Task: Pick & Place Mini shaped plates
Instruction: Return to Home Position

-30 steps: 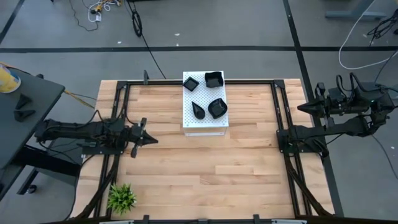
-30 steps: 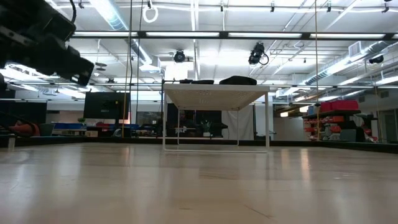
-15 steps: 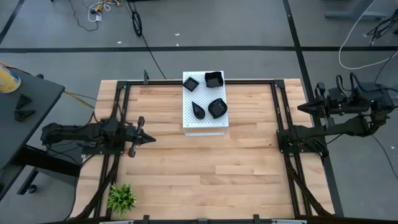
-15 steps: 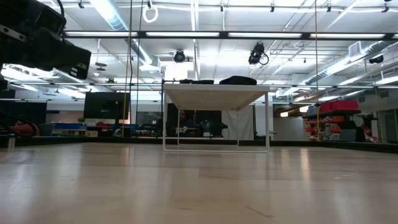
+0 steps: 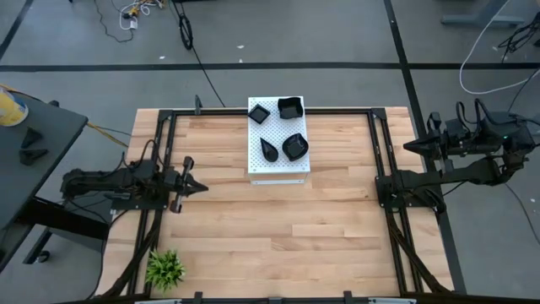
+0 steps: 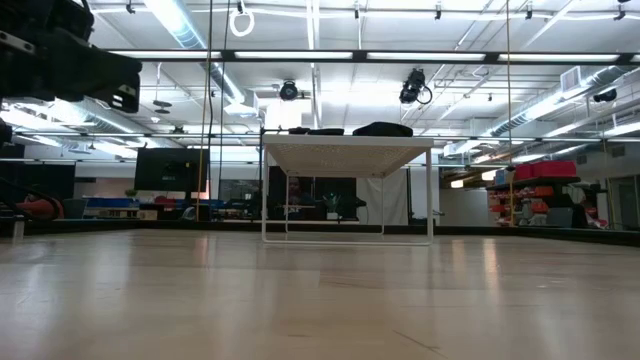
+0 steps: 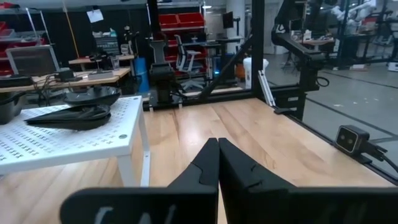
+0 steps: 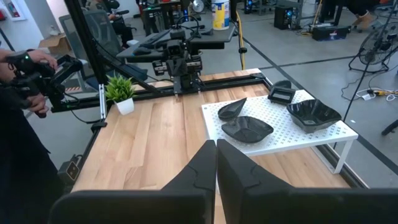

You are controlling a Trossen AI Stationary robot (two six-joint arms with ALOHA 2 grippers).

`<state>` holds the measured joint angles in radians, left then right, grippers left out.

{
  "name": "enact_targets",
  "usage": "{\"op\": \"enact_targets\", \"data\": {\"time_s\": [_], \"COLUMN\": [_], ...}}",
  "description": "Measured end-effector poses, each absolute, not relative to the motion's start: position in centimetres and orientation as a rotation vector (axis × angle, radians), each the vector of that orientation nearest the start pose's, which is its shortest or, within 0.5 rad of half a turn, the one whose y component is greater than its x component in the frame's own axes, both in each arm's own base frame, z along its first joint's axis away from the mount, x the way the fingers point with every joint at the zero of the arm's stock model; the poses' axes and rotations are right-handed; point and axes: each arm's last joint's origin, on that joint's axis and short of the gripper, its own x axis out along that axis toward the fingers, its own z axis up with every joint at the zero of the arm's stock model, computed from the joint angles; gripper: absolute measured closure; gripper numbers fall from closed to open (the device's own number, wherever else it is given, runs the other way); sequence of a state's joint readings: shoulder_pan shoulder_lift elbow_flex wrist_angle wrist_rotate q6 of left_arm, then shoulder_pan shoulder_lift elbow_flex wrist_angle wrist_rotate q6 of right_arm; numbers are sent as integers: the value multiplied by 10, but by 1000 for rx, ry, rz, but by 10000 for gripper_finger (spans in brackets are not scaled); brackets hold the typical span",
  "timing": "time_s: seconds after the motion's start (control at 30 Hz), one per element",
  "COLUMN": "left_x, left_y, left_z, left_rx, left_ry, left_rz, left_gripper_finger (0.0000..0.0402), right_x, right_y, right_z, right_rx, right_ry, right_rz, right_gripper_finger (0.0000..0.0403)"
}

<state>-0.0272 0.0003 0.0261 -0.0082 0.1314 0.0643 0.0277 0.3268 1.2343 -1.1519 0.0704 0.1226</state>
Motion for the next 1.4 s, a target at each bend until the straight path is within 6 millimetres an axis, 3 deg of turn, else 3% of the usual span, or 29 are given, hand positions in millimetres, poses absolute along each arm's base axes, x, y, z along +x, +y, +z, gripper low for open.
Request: {"op": "enact_targets", "data": {"time_s": [0.3,0.53,1.4], "left_x": [96,97,97], "left_y": [-8,-8,-8], "left_z": [170,170,170], "left_rx": [62,-69,-67], "left_ry": [-5,7,3], "left_rz": [-147,-144,-144], "left_gripper_finger": [394,380,380], "right_x": [-33,-33,-33], "right_y": [-3,-3,-3], "right_z": [395,395,395], "right_rx": [110,110,110], "right_ry": [241,241,241], "right_rz": [-58,-57,-57], "right_gripper_finger": [384,384,384]}}
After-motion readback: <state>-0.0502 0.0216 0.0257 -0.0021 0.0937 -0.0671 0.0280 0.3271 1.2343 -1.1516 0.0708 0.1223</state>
